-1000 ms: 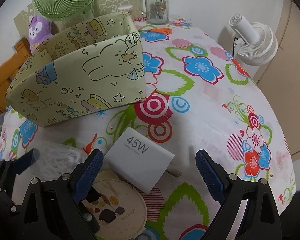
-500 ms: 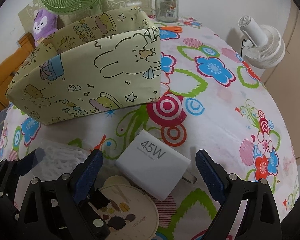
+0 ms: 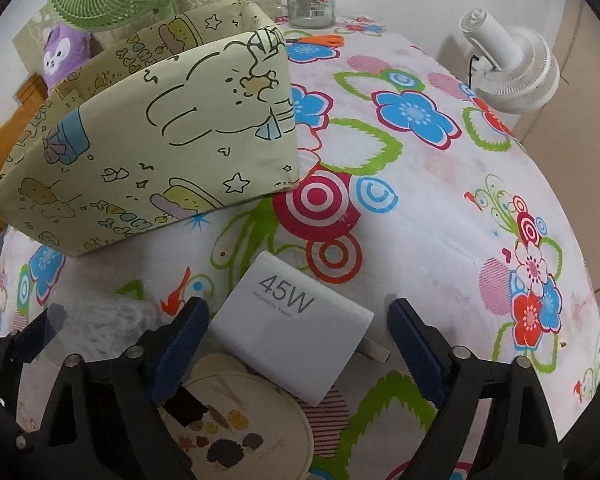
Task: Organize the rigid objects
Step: 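Grasp the white charger with the right gripper while the left grasps the clear floss-pick box, then carry the charger with the right gripper while the left carries the floss-pick box to the fabric box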
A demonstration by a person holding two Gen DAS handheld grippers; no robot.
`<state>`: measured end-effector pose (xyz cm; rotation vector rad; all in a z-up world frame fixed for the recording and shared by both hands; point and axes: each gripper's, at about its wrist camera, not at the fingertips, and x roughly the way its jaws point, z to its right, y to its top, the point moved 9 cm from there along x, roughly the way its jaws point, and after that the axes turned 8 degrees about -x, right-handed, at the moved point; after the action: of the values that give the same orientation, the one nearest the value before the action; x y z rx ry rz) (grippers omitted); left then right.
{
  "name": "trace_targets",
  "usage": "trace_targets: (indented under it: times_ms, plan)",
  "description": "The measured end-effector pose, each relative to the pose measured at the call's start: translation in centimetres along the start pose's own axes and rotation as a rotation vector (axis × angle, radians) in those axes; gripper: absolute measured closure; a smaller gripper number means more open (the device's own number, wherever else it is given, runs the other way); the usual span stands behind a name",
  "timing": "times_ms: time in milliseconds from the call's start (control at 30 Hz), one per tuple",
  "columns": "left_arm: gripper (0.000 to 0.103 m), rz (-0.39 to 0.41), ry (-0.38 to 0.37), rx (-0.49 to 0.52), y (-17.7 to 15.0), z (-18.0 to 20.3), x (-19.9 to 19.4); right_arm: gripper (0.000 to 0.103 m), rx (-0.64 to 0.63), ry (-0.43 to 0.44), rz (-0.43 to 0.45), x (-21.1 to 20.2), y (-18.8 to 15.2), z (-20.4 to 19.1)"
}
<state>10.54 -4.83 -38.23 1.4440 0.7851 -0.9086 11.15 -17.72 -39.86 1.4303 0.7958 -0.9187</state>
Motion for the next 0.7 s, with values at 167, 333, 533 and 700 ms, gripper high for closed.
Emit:
trace_targets:
  times_ms: [167,333,533,700]
  plan:
    - [0.016,-0.011,-0.010,-0.018,-0.1,0.0,0.1,0.023,-0.016,-0.012,0.008,-0.2,0.0,-0.6]
    - [0.016,-0.015,-0.013,-0.027,-0.1,-0.2,-0.1,0.023,-0.026,-0.011,0.010,-0.3,0.2,-0.7]
    - [0.016,-0.013,-0.016,-0.035,0.2,-0.5,-0.6,0.023,-0.032,-0.007,0.015,-1.1,0.5,-1.1]
    - [0.016,-0.001,-0.019,-0.042,0.6,-0.7,-1.4,0.023,-0.037,-0.004,0.028,-1.8,1.0,-1.3]
